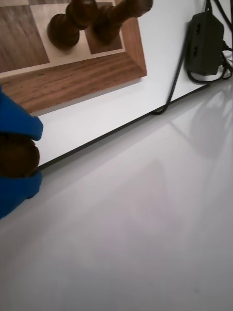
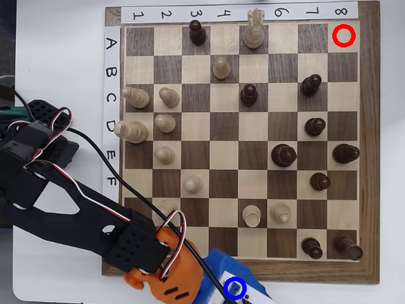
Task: Move the piece to destination
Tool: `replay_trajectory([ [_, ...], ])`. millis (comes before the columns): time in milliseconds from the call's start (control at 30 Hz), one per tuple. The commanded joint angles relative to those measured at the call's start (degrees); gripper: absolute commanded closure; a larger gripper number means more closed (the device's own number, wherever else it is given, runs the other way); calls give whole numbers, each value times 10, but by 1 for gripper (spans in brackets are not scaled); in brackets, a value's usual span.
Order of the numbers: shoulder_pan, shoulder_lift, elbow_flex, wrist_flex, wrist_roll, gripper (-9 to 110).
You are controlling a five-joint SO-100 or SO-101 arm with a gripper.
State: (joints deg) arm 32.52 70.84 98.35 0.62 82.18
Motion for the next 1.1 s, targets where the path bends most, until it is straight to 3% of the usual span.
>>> replay_trajectory([
  [0,18,109,14,-14,16,101],
  [1067,36,83,53,-122,55,101],
])
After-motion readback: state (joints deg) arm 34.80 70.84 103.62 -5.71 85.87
